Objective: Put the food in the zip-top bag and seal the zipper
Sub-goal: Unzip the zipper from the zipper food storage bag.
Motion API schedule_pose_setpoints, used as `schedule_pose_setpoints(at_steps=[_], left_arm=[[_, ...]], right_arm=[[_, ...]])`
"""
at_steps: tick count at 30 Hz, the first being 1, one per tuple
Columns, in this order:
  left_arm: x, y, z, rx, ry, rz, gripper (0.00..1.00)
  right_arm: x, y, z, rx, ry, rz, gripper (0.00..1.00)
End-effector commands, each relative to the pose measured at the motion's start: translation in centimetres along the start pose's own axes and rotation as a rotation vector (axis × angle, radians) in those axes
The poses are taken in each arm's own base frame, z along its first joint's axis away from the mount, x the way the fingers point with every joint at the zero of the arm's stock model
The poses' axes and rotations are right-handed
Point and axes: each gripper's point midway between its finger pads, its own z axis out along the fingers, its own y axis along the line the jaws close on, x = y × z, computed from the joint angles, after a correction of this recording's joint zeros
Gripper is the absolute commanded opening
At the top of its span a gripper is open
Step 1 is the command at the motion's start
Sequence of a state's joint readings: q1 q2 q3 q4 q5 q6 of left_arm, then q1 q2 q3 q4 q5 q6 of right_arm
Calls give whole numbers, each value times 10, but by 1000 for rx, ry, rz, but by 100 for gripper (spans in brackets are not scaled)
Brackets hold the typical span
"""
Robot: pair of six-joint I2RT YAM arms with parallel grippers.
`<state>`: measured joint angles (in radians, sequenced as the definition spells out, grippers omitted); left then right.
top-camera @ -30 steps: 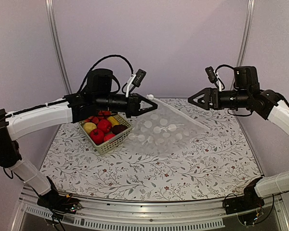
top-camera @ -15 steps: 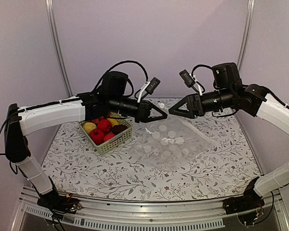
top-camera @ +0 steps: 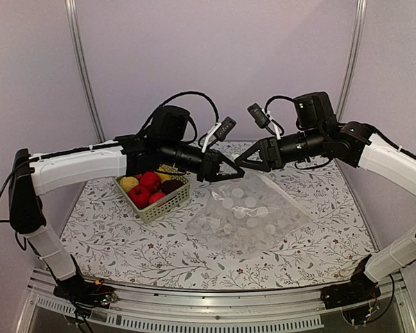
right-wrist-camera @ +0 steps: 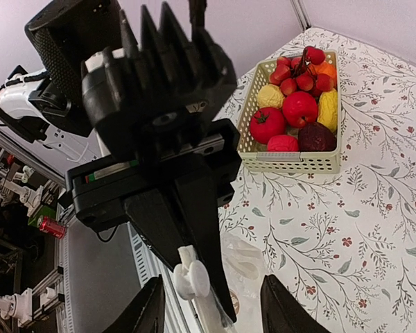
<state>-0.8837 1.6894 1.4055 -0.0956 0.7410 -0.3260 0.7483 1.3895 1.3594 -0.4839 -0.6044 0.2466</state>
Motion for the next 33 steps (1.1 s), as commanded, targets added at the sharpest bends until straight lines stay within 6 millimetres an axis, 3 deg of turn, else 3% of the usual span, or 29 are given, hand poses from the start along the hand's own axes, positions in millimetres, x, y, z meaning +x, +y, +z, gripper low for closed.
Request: schedule_pose_setpoints(at_steps=[1,15,23,33], left_arm=[[0,-6,6,24,18,-7,0],[-1,-1,8,-1,16,-9,0],[-2,4,5,-38,7,-2,0],[-9,15,-13,-76,-23,-3,0]], right_arm=[[-13,9,3,-27,-30,-36,45],[-13,5,5,-12,-35,-42,0],[-11,4,2,0,-41,-52,0],[-4,-2,-2,36,-38,-44,0]])
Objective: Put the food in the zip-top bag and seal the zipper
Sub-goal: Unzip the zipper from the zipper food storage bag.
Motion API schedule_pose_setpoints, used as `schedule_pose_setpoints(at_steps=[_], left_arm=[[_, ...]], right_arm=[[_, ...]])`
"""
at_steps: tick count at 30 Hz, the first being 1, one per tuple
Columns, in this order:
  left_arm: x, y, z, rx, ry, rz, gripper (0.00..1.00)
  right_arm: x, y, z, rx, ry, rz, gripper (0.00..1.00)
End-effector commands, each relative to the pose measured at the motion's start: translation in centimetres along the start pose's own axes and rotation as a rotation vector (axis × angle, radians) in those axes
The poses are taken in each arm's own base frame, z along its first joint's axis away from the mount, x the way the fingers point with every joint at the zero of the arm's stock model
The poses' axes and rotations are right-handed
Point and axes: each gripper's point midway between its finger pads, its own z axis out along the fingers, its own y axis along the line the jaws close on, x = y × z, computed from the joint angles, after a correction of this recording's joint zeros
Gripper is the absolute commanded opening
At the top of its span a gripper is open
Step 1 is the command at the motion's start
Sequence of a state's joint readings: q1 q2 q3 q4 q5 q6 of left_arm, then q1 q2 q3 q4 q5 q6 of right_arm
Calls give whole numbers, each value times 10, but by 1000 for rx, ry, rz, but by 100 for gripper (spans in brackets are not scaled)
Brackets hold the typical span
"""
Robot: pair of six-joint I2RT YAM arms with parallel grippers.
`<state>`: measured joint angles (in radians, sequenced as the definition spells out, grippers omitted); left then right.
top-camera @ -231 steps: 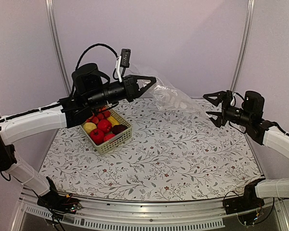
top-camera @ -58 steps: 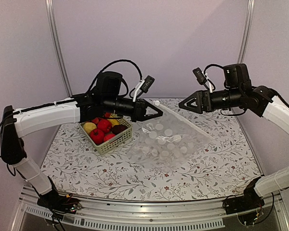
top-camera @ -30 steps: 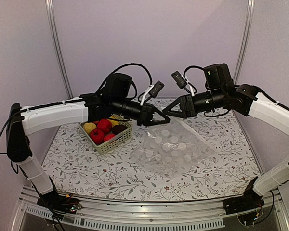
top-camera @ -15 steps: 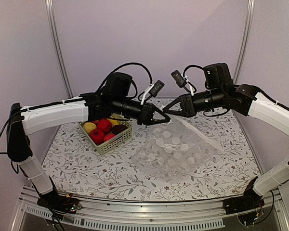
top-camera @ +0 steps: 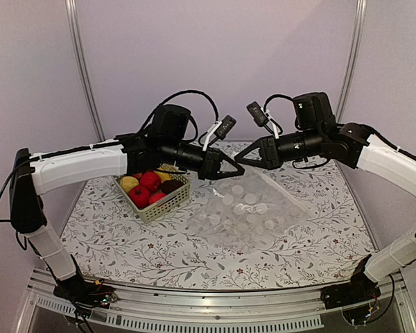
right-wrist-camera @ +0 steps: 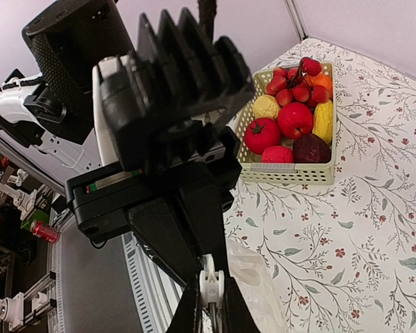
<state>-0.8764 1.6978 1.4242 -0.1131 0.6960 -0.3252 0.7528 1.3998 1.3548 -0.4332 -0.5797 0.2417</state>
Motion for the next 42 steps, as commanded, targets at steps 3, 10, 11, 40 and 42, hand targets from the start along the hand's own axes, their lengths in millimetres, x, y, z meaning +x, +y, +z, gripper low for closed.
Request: schedule_pose_setpoints(at_steps=[3,10,11,40,42], left_arm=[[-5,6,-16,-26,-14,4,0],[-8,9,-27,-36,-19,8,0],[-9,9,-28,-30,-19,9,0],[-21,36,-70,-128,-90,-40,0],[-21,39,-73,-145,-96,-49,0]], right_arm=[[5,0,-7,31,-4,-19,0],[6,-2,-5,40,0,-23,0],[6,-3,-5,40,0,-24,0],[12,-8,-6,62,4,-21,1],[12,-8,-7,64,3,-21,1]])
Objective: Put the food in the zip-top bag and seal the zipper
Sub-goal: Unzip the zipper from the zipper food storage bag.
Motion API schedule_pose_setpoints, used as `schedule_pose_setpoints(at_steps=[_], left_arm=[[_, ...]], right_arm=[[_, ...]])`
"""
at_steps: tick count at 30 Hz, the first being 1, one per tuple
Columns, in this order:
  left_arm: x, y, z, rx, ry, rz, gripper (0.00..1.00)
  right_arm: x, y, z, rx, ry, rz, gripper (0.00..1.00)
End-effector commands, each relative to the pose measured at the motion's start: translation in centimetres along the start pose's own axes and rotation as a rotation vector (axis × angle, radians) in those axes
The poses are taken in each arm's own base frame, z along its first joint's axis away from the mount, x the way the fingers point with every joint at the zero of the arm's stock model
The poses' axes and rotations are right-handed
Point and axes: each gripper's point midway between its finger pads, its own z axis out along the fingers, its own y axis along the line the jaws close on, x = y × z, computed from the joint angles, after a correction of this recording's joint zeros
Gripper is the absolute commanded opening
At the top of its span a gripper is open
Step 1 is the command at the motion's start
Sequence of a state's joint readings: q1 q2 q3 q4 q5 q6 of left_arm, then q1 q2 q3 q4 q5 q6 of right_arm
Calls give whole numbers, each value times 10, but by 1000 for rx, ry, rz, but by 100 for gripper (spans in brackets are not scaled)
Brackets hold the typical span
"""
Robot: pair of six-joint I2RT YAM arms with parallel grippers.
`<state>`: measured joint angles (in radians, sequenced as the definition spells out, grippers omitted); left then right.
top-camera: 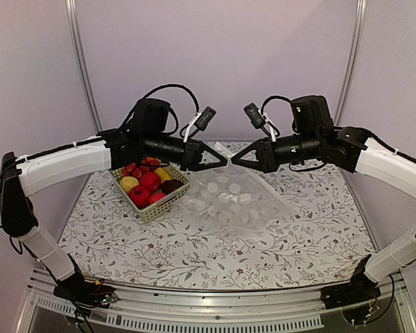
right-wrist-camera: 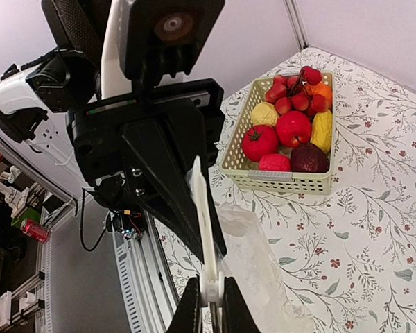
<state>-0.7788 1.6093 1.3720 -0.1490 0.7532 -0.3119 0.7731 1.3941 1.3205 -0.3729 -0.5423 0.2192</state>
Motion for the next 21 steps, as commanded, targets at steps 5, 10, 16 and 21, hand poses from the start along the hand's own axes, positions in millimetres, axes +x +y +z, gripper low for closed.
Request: schedule_pose_setpoints(at_steps=[5,10,16,21], left_arm=[[-17,37,-41,-174,-90,-40,0],[-19,50,-54,-237,-121,-51,0],[-24,64,-75,-313,-166,-63,0],[-25,77,-93,-377,-201,-79,0]], right_arm=[[13,-8,-14,55,31,24,1],[14,-9,-14,59,31,25,1],[14,-9,-14,63,31,24,1],[16,-10,-15,70,36,25,1]])
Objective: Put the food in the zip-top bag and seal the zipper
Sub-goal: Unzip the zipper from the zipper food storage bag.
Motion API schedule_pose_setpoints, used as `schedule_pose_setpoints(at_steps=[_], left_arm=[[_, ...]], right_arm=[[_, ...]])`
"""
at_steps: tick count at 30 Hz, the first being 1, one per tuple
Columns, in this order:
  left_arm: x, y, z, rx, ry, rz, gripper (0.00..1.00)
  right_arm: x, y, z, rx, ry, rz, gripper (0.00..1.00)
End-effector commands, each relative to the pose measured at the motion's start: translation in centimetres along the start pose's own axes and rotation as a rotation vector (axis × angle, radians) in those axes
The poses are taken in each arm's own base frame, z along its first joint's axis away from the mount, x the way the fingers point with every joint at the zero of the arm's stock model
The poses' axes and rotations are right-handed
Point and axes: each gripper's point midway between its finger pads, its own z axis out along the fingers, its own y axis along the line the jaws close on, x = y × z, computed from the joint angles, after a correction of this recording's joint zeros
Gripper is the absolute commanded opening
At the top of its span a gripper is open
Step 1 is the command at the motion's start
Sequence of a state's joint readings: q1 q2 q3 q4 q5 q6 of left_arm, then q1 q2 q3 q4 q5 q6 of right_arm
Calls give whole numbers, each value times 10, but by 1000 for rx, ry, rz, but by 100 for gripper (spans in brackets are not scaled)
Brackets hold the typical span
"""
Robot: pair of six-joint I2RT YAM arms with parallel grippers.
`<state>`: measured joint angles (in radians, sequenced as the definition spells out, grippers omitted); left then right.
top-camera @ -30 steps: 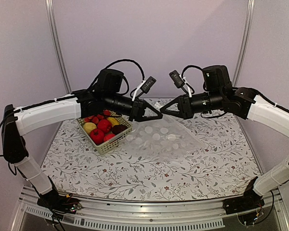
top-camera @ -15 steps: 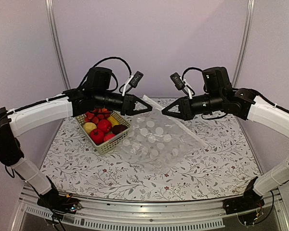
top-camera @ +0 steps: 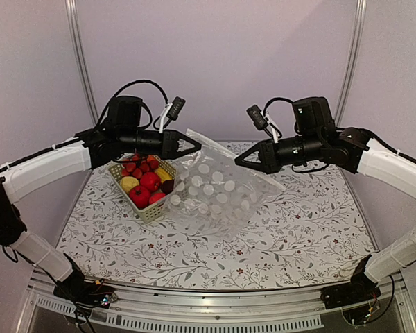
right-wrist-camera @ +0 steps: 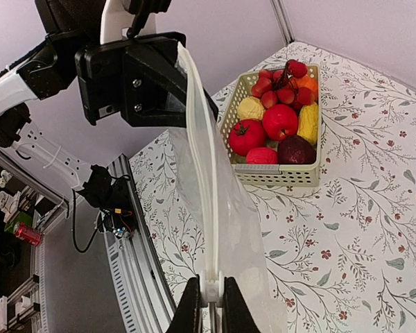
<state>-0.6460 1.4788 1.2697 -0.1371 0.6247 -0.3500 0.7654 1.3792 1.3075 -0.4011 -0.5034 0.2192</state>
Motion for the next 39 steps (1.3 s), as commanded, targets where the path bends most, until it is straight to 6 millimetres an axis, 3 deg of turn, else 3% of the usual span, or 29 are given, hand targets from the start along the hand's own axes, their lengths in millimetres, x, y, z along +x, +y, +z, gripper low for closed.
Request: schedule_pose_setpoints(at_steps=[1,19,31,39], left_arm=[[-14,40,-26,-164,-77,-29,0],[-14,87,-75,-336,-136,-83,0],[-8,107,-96,-395,-148,-109,0],[-8,104,-98,-376,-147,-105,0]], right_arm=[[11,-1,-11,23,27,10,1],[13,-8,-19,63,23,16,0],[16,-12,-25,87,25,24,0],[16,-11,-26,88,22,22,0]])
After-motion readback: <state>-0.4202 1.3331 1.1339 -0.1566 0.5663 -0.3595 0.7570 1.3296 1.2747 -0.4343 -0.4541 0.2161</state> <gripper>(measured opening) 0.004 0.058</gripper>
